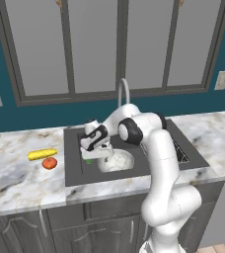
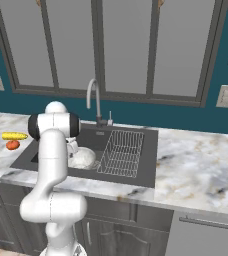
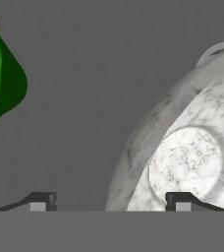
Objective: Remove the squash and corn from the sink. Then move the bowl and cup from the counter to the sink for washing.
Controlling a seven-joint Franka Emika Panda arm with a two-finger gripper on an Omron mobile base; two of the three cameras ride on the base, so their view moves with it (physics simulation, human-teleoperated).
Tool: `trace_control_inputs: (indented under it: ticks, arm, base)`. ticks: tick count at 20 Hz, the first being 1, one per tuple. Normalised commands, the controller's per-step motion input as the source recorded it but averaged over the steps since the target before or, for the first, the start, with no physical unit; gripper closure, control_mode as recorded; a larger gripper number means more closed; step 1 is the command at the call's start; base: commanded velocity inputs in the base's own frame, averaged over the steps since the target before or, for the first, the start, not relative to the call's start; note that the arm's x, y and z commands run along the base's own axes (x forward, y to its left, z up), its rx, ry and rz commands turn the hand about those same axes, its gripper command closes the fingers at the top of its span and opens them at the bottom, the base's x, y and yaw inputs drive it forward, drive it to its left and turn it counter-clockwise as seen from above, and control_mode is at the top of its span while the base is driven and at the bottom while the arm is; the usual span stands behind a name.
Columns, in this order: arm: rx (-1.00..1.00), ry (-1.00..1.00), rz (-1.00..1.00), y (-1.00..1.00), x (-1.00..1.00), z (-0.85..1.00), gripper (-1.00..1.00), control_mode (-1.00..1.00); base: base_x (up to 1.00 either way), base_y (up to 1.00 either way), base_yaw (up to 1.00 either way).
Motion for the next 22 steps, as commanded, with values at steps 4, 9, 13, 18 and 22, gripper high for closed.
trace_control_inputs:
  ticks: [4,9,13,18,22]
  arm:
    - [0.0,0.01,-0.02,-0.08,0.0,0.0,-1.0,-1.0]
    - [0.0,0.0,-0.01,-0.09,0.0,0.06,-1.0,-1.0]
    - [0.0,0.0,0.0,-0.07,-0.01,0.12,-1.0,-1.0]
    - [0.0,0.0,0.0,-0.07,-0.05,0.18,-1.0,-1.0]
    - [0.0,-0.02,0.0,-0.05,-0.1,0.24,-1.0,-1.0]
  base:
    - [0.0,0.0,0.0]
    - [0.0,0.0,0.0]
    - [0.0,0.0,0.0]
    - [0.0,0.0,0.0]
    - [0.0,0.0,0.0]
